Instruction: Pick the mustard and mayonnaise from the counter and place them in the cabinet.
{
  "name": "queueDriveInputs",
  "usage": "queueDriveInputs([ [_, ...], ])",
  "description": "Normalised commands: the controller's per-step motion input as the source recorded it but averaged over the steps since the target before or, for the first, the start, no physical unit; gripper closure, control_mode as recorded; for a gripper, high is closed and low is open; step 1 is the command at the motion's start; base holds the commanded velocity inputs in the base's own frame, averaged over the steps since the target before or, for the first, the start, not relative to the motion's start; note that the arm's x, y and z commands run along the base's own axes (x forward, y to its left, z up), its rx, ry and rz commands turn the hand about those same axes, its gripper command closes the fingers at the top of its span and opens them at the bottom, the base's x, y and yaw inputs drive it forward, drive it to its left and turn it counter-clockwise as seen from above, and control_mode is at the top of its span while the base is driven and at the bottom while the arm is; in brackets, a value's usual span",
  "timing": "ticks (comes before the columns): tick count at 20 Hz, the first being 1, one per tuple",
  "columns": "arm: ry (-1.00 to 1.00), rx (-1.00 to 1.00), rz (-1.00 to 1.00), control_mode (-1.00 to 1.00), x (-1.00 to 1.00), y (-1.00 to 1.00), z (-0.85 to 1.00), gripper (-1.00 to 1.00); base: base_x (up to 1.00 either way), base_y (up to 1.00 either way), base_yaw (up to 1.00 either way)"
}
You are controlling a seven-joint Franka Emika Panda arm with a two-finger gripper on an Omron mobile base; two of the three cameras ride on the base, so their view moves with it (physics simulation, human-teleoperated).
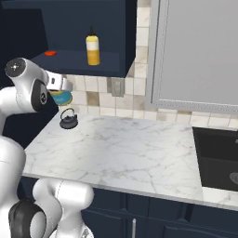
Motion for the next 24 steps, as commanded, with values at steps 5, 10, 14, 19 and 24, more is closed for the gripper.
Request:
queueDriveInputs([
  [5,-0.07,0.07,0.0,-1.0,-0.1,-0.06,0.83,1.0,0.0,0.0,0.0],
  [10,-0.09,0.0,0.0,-1.0,-0.17,0.0,0.75,1.0,0.0,0.0,0.0],
  [14,-0.11,0.0,0.0,-1.0,-0.05,0.0,0.57,1.0,0.0,0.0,0.0],
  [19,-0.08,0.0,0.0,-1.0,0.0,0.0,0.28,1.0,0.0,0.0,0.0],
  [24,-0.01,0.0,0.0,-1.0,0.01,0.0,0.01,1.0,0.0,0.0,0.0],
])
